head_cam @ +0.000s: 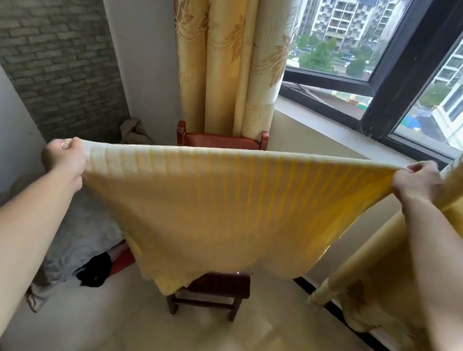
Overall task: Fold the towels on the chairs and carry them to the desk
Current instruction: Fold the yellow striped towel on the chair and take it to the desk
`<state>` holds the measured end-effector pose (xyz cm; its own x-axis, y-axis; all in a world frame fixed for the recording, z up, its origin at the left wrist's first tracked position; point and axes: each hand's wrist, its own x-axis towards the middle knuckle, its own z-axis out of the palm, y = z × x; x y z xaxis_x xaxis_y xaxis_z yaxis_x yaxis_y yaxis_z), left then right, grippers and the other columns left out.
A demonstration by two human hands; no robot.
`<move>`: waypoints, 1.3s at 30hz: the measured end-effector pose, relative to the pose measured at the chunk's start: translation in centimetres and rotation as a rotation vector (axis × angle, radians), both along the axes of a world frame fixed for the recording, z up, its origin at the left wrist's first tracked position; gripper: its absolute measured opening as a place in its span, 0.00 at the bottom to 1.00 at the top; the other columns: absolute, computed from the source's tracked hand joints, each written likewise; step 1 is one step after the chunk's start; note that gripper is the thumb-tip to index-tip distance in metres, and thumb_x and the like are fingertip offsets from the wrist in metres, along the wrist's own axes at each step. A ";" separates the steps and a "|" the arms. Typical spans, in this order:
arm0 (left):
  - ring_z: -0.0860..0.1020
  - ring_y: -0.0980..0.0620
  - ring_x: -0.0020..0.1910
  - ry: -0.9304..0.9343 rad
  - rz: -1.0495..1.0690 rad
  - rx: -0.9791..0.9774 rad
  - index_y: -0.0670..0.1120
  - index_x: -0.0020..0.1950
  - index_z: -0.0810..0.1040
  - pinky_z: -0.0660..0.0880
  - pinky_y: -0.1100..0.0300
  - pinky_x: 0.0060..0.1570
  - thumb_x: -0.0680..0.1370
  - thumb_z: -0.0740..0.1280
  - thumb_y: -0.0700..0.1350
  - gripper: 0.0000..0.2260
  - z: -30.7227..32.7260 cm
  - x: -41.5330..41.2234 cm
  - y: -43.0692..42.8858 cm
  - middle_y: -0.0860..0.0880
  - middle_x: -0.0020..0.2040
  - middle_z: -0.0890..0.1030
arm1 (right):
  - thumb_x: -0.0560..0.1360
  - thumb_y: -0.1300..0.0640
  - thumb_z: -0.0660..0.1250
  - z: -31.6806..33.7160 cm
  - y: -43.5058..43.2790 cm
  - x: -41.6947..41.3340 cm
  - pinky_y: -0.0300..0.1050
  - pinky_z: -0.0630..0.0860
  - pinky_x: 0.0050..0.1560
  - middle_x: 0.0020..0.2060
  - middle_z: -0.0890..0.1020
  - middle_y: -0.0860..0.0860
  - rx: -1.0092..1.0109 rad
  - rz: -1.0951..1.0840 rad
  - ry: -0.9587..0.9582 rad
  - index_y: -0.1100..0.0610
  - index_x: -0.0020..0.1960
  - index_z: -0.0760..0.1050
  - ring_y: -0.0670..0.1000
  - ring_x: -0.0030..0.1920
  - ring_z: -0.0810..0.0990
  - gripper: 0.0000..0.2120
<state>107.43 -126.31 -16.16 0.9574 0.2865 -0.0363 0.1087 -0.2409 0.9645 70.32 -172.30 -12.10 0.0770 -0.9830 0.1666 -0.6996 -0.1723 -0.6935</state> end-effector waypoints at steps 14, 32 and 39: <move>0.76 0.50 0.44 0.002 -0.162 0.036 0.41 0.56 0.79 0.71 0.60 0.40 0.75 0.61 0.46 0.14 -1.0 -0.2 -5.1 0.46 0.46 0.77 | 0.78 0.66 0.63 -3.7 -1.3 0.1 0.34 0.60 0.19 0.35 0.75 0.54 0.545 0.120 -0.340 0.54 0.48 0.75 0.48 0.27 0.65 0.08; 0.77 0.46 0.62 -0.085 0.020 0.089 0.38 0.64 0.77 0.72 0.57 0.60 0.80 0.62 0.48 0.18 1.5 2.7 -2.9 0.42 0.63 0.79 | 0.82 0.60 0.58 -2.4 -2.7 -0.4 0.58 0.76 0.56 0.56 0.72 0.62 -0.338 0.152 0.499 0.59 0.59 0.79 0.65 0.57 0.75 0.13; 0.76 0.47 0.64 -0.080 0.068 0.047 0.40 0.66 0.75 0.71 0.58 0.63 0.81 0.59 0.51 0.19 1.9 2.9 -3.3 0.44 0.66 0.78 | 0.82 0.60 0.55 -1.2 -2.1 0.4 0.60 0.74 0.59 0.62 0.76 0.60 -0.356 0.113 0.331 0.56 0.66 0.74 0.64 0.62 0.73 0.16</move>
